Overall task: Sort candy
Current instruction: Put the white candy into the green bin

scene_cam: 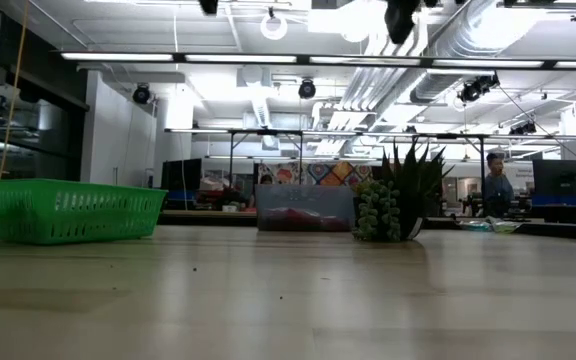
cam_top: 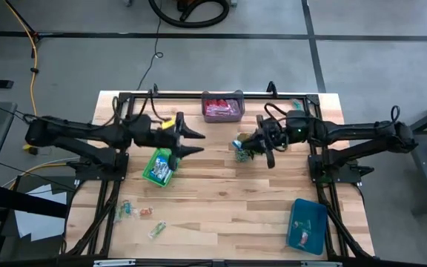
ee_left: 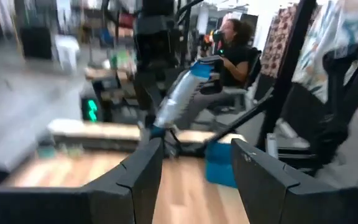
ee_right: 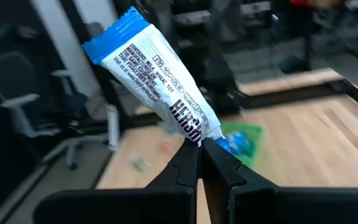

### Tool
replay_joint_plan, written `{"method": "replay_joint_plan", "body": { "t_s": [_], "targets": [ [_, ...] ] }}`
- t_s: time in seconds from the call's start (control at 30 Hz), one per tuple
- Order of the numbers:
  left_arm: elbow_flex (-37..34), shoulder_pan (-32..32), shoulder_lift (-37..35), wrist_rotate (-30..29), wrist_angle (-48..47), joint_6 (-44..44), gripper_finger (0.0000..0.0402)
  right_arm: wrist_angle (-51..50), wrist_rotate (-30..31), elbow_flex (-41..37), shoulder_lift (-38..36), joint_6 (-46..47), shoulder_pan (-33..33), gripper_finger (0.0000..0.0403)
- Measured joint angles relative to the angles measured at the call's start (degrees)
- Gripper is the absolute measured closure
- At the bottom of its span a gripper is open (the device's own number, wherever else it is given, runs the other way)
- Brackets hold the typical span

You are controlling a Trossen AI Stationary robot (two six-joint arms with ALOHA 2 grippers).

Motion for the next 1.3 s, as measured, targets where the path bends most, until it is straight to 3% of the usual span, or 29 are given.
{"method": "replay_joint_plan", "body": {
  "t_s": [0.17,0.4,0.6,0.83,1.13,1.3],
  "targets": [
    [0.0,-4.4,1.7,-8.2,6.7,13.1,0.0225,6.4,1.1,0.0,0.5,0.2,3.5,0.0402],
    [0.0,-4.9,1.7,-9.4,8.6,15.4,0.0225,15.7,4.3,1.2,7.4,3.7,4.3,0.0402],
    [0.0,-4.1,1.9,-9.4,8.2,15.5,0.0225,14.5,4.4,9.0,16.4,1.6,3.9,0.0402],
    [-0.1,-3.4,1.9,-9.5,7.9,15.5,0.0225,4.1,4.1,18.0,22.2,-0.4,1.5,0.0402],
    [-0.1,-3.4,1.9,-8.6,3.7,15.6,0.0225,2.8,3.1,19.0,21.5,-0.5,-0.8,0.0402],
    [-0.1,-3.2,1.9,-8.6,5.3,20.4,0.0225,2.0,3.1,19.1,22.5,-0.4,-0.7,0.0402]
  ]
}}
